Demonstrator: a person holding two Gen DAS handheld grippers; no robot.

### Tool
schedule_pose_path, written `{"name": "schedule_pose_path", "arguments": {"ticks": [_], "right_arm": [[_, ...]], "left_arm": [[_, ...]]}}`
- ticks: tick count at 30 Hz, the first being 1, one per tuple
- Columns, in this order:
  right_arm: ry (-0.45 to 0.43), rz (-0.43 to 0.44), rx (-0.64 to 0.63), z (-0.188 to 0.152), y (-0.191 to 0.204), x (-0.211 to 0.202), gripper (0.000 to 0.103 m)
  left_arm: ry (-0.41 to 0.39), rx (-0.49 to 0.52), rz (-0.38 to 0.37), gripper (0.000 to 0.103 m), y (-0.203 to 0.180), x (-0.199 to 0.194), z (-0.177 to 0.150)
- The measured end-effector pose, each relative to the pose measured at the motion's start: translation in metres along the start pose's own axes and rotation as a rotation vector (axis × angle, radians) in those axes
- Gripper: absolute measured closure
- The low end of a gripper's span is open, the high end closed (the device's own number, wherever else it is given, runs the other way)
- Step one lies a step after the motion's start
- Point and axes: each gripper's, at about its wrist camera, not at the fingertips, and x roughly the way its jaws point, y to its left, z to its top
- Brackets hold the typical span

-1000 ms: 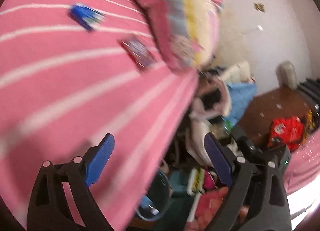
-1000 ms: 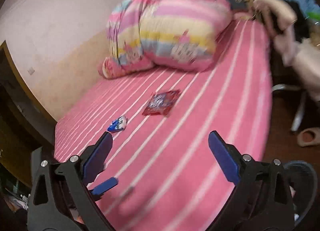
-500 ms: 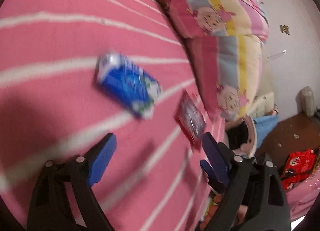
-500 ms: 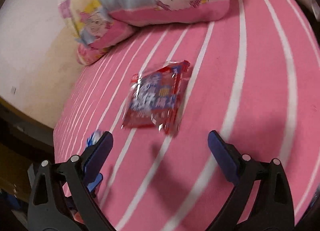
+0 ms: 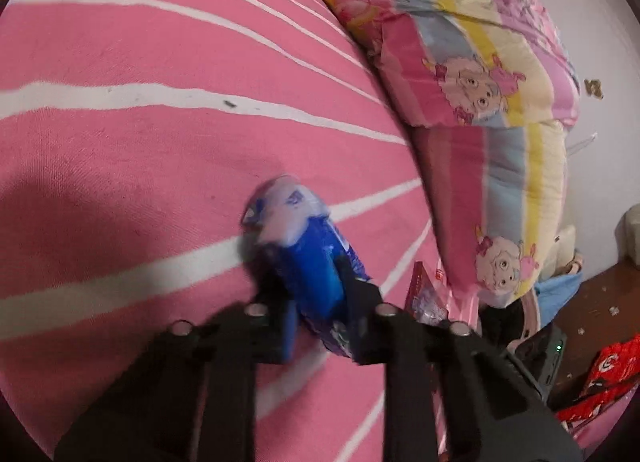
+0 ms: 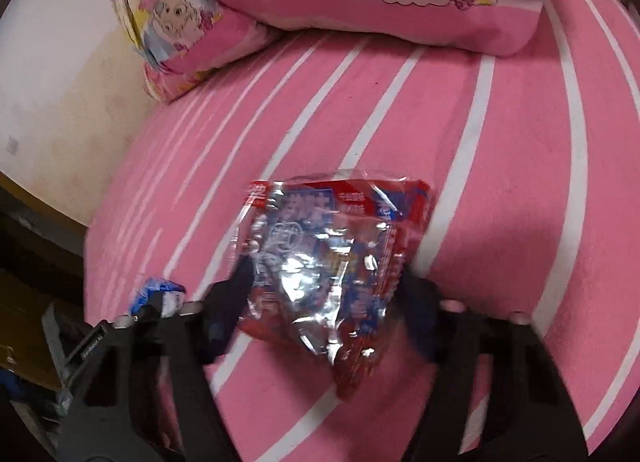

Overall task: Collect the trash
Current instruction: 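Grasp the blue-white packet with the left tool while the right tool grasps the red wrapper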

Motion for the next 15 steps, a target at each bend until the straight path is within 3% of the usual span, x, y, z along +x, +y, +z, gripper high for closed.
{"name": "schedule_pose_path", "arguments": {"ticks": [2, 3, 7, 15], "right_arm": [[-0.001, 0.037, 0.019, 0.001, -0.001, 0.0, 0.084], [0.009, 0.069, 0.034, 0.001, -0.002, 0.0, 0.085], [-0.022, 0.067, -0.008, -0.005, 0.005, -0.013, 0.091], [-0.033, 0.113, -0.083, -0.029, 0.011, -0.039, 0.093]], "left_arm": [[-0.023, 0.032, 0.015, 0.088, -0.005, -0.003, -0.005], [-0.028, 0.035, 0.017, 0.089, -0.006, -0.005, -0.006], [-0.035, 0.028, 0.01, 0.09, -0.008, -0.016, -0.017], [-0.018, 0.049, -0.017, 0.09, -0.016, -0.045, -0.058]]}}
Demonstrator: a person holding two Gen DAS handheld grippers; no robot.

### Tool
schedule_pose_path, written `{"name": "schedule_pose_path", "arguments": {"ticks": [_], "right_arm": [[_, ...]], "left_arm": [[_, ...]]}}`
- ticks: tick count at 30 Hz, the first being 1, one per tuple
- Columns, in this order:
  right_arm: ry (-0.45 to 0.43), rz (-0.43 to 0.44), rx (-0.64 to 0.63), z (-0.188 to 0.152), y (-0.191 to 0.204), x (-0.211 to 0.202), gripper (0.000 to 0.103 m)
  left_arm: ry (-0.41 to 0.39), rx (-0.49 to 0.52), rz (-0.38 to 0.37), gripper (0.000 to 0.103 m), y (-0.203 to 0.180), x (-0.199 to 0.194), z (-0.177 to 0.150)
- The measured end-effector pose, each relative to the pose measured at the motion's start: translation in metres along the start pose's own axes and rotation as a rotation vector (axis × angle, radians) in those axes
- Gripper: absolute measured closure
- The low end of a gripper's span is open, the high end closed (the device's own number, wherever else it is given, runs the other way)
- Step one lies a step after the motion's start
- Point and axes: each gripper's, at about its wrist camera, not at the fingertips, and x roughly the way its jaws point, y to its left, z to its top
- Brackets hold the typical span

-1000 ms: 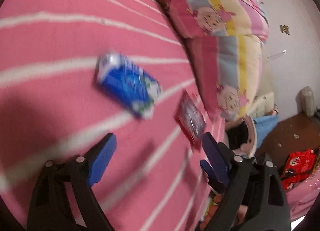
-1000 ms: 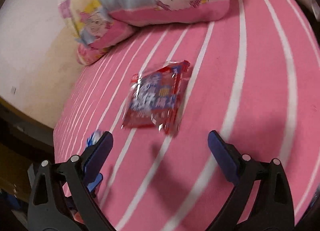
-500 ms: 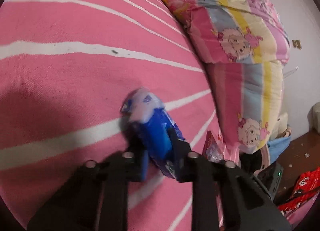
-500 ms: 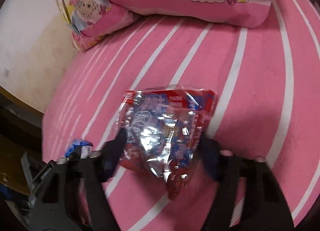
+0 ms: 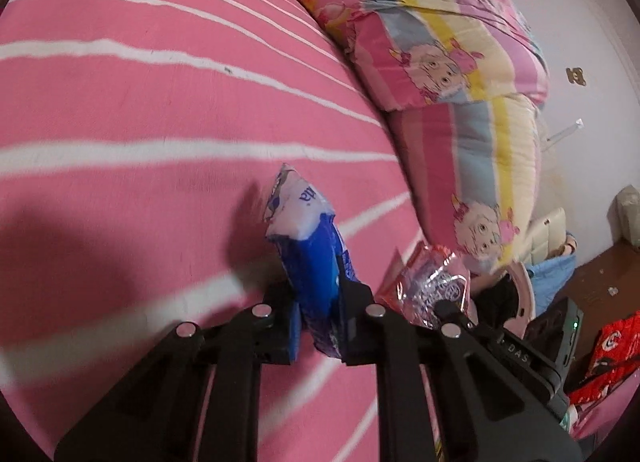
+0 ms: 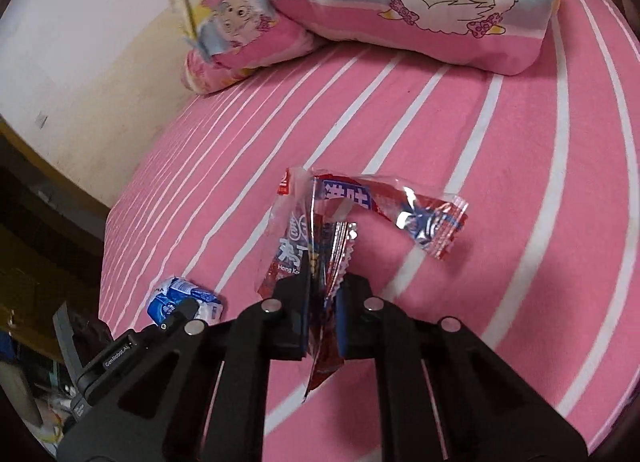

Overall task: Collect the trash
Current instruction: 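Grasp the blue-white packet with the left tool while the right tool grasps the red wrapper, then carry the packet and red wrapper over the bin and open both tools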

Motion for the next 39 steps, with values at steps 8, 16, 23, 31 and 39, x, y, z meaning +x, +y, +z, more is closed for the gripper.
{"name": "schedule_pose_path", "arguments": {"ticks": [8, 16, 23, 31, 39], "right_arm": [[0.011, 0.067, -0.036, -0.031, 0.027, -0.023, 0.093], [-0.036, 0.08, -0.111, -0.081, 0.051, -0.082, 0.093], [-0.193, 0.085, -0.1, -0.129, 0.041, -0.171, 0.093], [-0.285, -0.011, -0.04, -0.188, 0.006, -0.278, 0.093], [-0.334, -0.193, 0.019, -0.249, -0.066, -0.376, 0.093]], "left_arm": [[0.018, 0.011, -0.02, 0.09, -0.005, -0.035, -0.036], [0.006, 0.067, -0.041, 0.09, -0.033, -0.098, -0.065], [0.028, 0.138, -0.088, 0.09, -0.081, -0.154, -0.115], [0.102, 0.209, -0.183, 0.091, -0.148, -0.178, -0.195], [0.254, 0.285, -0.228, 0.091, -0.207, -0.16, -0.295]]}}
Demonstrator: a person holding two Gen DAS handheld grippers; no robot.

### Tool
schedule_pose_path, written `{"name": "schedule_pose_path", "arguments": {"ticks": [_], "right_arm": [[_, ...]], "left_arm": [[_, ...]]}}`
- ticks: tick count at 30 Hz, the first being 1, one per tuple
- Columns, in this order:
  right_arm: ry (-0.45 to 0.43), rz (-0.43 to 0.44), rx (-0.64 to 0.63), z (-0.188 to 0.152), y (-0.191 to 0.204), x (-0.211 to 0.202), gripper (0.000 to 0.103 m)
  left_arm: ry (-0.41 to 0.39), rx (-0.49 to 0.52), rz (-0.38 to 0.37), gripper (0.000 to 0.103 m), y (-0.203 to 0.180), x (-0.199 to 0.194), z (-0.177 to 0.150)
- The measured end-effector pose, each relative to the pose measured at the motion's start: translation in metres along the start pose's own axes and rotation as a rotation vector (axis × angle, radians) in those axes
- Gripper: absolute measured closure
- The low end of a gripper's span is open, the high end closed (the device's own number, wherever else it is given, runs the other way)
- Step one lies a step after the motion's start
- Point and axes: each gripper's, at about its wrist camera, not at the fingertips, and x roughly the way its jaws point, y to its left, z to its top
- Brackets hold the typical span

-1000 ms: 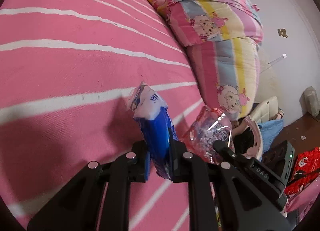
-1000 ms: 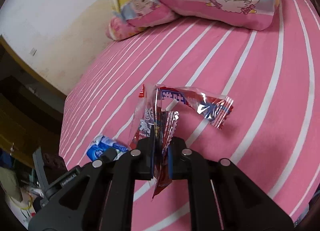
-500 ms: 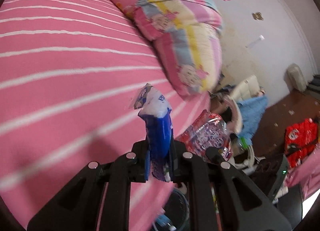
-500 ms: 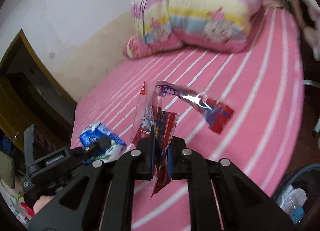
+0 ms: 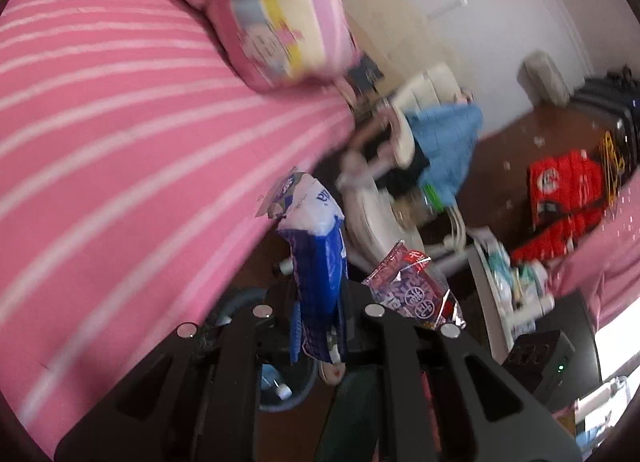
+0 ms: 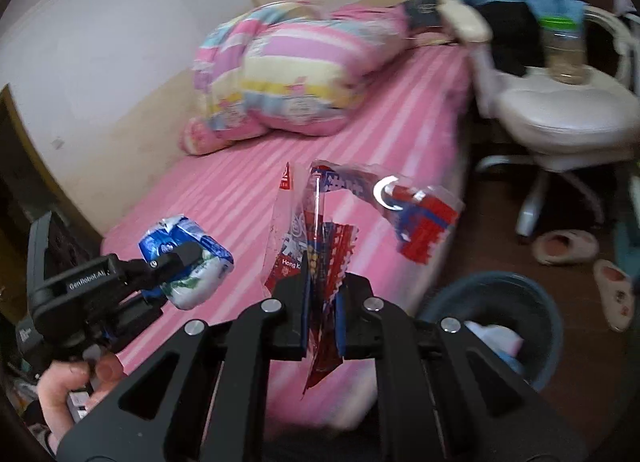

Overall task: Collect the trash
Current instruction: 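Carry the packet and red wrapper over the bin and open both tools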

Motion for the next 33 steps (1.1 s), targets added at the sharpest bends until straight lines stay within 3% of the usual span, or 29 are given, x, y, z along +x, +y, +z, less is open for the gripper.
{"name": "schedule_pose_path", "arguments": {"ticks": [6, 13, 33], "right_arm": [[0.023, -0.1, 0.058, -0.019, -0.06, -0.025, 0.093], [0.055, -0.169, 0.074, -0.029, -0.104, -0.032, 0.093], [0.277, -0.294, 0.128, -0.068, -0.165, 0.049, 0.093]], "left_arm": [[0.132, 0.064, 0.004, 0.091, -0.034, 0.056, -0.048], [0.237, 0.118, 0.04, 0.091, -0.044, 0.11, -0.077], [0.538, 0.169, 0.201, 0.09, -0.007, 0.266, -0.11]]}}
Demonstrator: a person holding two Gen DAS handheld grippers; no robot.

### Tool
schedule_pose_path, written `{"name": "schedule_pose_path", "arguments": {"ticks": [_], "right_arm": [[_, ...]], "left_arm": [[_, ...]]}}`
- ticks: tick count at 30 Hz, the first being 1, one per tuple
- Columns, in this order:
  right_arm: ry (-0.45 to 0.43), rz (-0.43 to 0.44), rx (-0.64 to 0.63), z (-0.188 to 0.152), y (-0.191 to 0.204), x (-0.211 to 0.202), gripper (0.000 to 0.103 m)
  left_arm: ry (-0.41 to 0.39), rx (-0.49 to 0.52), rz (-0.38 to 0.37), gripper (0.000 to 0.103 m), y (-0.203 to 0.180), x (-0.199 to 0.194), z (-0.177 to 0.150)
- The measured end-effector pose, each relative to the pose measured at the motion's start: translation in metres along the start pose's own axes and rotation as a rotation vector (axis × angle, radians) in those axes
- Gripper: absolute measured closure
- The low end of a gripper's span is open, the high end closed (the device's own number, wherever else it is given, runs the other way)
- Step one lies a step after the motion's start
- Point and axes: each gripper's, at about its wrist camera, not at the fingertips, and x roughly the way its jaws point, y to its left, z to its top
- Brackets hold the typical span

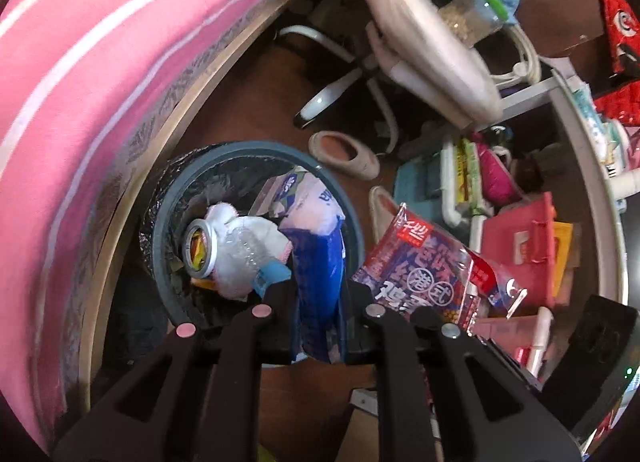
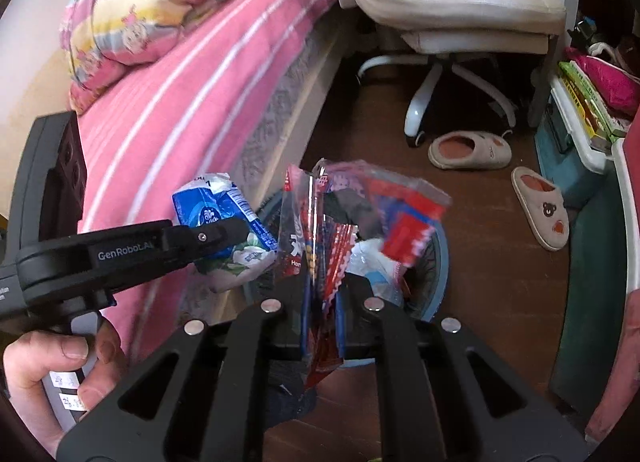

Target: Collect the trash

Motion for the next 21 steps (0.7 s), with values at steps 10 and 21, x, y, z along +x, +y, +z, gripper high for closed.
{"name": "schedule_pose_path", "arguments": {"ticks": [10, 21], "right_arm": [[0.091, -0.029, -0.037, 0.002, 0.002, 0.051, 0.033], [-0.029, -0.052, -0.026, -0.008, 0.014, 0.002, 0.017]], "left_arm": [[0.017, 0.017, 0.125, 0.036, 0.011, 0.022, 0.009], [-0.103, 0.158, 0.287, 0.015, 0.004, -0.025, -0.003]]}}
